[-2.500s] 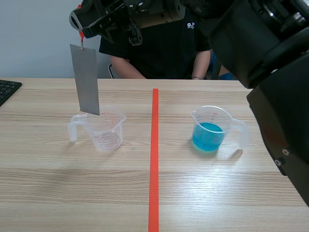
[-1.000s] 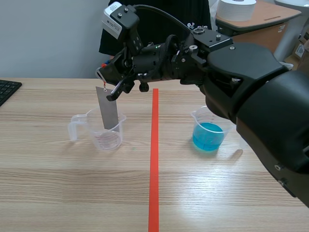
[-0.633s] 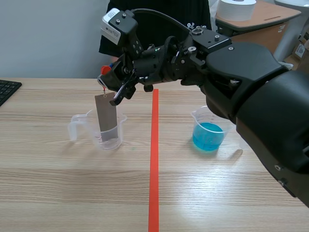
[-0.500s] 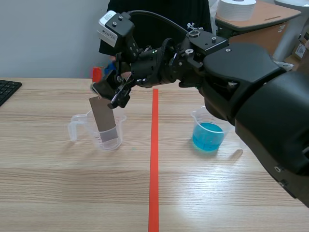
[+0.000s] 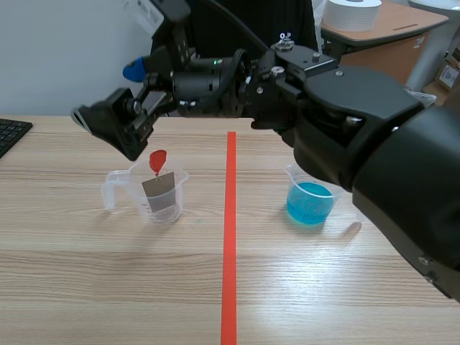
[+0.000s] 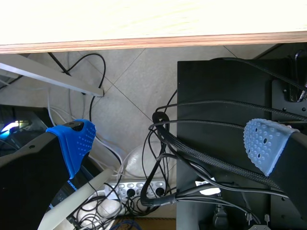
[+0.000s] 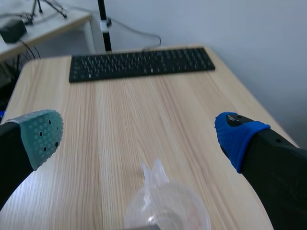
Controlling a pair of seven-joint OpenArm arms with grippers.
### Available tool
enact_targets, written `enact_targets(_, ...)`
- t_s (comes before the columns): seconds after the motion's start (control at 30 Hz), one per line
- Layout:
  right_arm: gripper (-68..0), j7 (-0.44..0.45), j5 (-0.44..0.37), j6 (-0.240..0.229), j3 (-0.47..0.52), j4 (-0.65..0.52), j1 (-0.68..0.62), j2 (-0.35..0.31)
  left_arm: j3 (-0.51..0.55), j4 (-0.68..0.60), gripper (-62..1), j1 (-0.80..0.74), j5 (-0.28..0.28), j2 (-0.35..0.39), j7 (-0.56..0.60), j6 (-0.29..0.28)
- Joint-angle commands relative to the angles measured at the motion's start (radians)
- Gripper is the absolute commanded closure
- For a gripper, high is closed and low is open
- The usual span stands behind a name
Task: Do the redox reaction experiment.
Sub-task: 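Return to the home posture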
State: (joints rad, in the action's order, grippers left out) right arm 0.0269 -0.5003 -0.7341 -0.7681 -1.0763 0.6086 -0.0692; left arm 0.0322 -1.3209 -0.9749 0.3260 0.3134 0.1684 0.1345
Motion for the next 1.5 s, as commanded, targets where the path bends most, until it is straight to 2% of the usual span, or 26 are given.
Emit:
enact_targets(0.0, -67.9, 0.024, -0.029, -0.011, 0.010, -0.091, 0.031, -0.036, 0.001, -0.007, -62.3, -0.003, 0.003, -0.002, 0.014, -0.002)
enact_targets(0.07, -67.9, 0.023, -0.063, -0.007, 0.010, -0.149, 0.027, -0.081, 0.001, -0.007, -62.3, -0.003, 0.003, 0.001, 0.014, -0.002)
enact_targets(0.27, -67.9, 0.023, -0.171, 0.107, 0.010, -0.268, -0.011, -0.270, 0.001, -0.007, -62.3, -0.011, 0.003, 0.006, 0.021, -0.002)
enact_targets(0.37, -67.9, 0.028, -0.232, 0.145, 0.010, -0.304, -0.040, -0.369, 0.002, -0.009, -62.3, -0.019, 0.002, 0.024, 0.026, -0.002)
enact_targets(0.57, -67.9, 0.067, -0.305, 0.197, 0.016, -0.365, -0.111, -0.538, 0.032, -0.063, -62.3, -0.096, 0.003, 0.080, 0.184, -0.003)
enact_targets(0.67, -67.9, 0.087, -0.323, 0.238, 0.017, -0.401, -0.147, -0.615, 0.083, -0.109, -62.3, -0.124, 0.003, 0.099, 0.223, -0.032)
enact_targets(0.77, -67.9, 0.103, -0.328, 0.272, 0.027, -0.435, -0.183, -0.676, 0.140, -0.154, -62.3, -0.131, 0.003, 0.115, 0.227, -0.087)
enact_targets(0.87, -67.9, 0.101, -0.346, 0.278, 0.064, -0.458, -0.219, -0.715, 0.197, -0.196, -62.3, -0.127, 0.003, 0.130, 0.225, -0.150)
enact_targets(0.97, -67.9, 0.072, -0.345, 0.297, 0.131, -0.475, -0.260, -0.723, 0.252, -0.235, -62.3, -0.103, -0.013, 0.139, 0.220, -0.197)
enact_targets(1.1, -67.9, 0.030, -0.344, 0.301, 0.230, -0.483, -0.313, -0.723, 0.294, -0.278, -62.3, -0.022, -0.097, 0.134, 0.169, -0.246)
enact_targets(1.37, -67.9, -0.023, -0.315, 0.308, 0.391, -0.483, -0.440, -0.717, 0.294, -0.345, -62.3, 0.151, -0.261, 0.118, 0.119, -0.343)
enact_targets(1.47, -67.9, -0.016, -0.315, 0.308, 0.462, -0.484, -0.509, -0.717, 0.294, -0.373, -62.3, 0.188, -0.281, 0.116, 0.119, -0.393)
